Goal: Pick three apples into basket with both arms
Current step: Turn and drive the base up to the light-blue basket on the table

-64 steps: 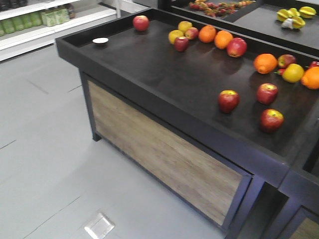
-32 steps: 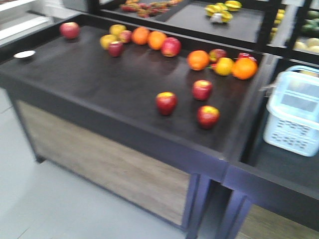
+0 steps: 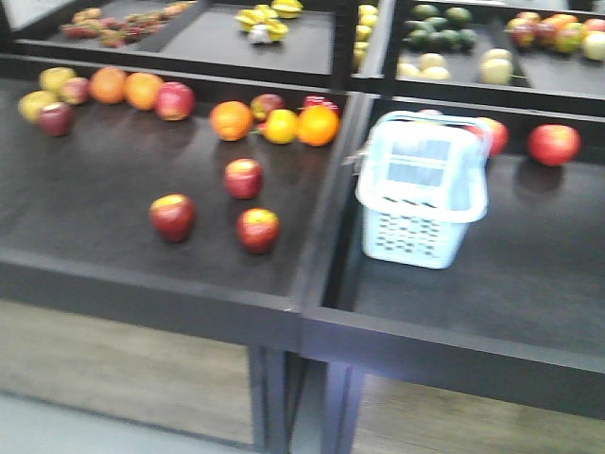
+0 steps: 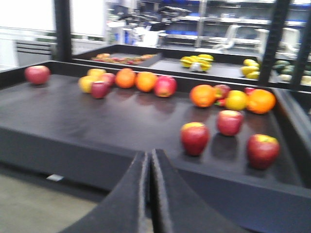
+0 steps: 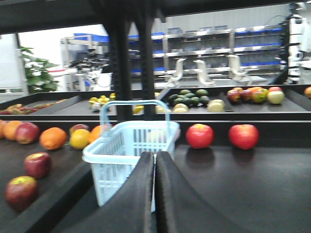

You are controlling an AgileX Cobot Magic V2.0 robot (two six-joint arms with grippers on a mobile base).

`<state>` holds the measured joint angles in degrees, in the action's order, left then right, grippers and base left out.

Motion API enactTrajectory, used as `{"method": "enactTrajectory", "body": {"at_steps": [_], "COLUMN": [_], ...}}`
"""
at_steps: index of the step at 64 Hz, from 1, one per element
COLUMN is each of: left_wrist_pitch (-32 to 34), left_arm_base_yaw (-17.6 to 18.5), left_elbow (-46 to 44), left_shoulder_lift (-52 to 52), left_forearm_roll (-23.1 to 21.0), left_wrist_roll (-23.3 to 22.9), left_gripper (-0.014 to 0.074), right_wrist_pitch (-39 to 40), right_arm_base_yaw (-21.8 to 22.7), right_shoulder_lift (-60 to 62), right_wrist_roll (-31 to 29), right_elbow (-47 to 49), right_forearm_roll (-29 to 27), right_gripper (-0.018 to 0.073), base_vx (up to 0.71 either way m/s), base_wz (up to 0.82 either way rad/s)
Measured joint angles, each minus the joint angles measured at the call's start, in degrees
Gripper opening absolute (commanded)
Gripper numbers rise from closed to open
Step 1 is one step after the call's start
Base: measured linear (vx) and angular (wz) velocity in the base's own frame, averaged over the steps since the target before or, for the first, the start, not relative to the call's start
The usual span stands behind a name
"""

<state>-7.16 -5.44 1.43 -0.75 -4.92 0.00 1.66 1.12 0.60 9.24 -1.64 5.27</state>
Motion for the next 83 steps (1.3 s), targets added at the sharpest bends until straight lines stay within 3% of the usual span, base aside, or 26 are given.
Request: {"method": "enactTrajectory", "body": {"at_steps": [47, 83], "left_wrist_pitch": [0.0, 0.0], "left_arm_base_yaw": [0.0, 0.0], "left_elbow": [0.0, 0.0], "left_shoulder_lift": [0.0, 0.0], "left_forearm_roll": [0.0, 0.0], "left_wrist_roll": [0.0, 0.0], "left_gripper": [-0.0006, -0.0006], "right_wrist_pitch": [0.0, 0.0], "right_arm_base_yaw": [0.0, 0.0], "right_shoulder_lift": [0.0, 0.0], "right_wrist_roll": [0.0, 0.0], "right_elbow": [0.0, 0.0], "right_forearm_roll": [0.0, 0.0], "right_gripper": [-0.0004, -0.0004], "base_vx": [0.07, 0.11], "base_wz": [-0.32, -0.07]}}
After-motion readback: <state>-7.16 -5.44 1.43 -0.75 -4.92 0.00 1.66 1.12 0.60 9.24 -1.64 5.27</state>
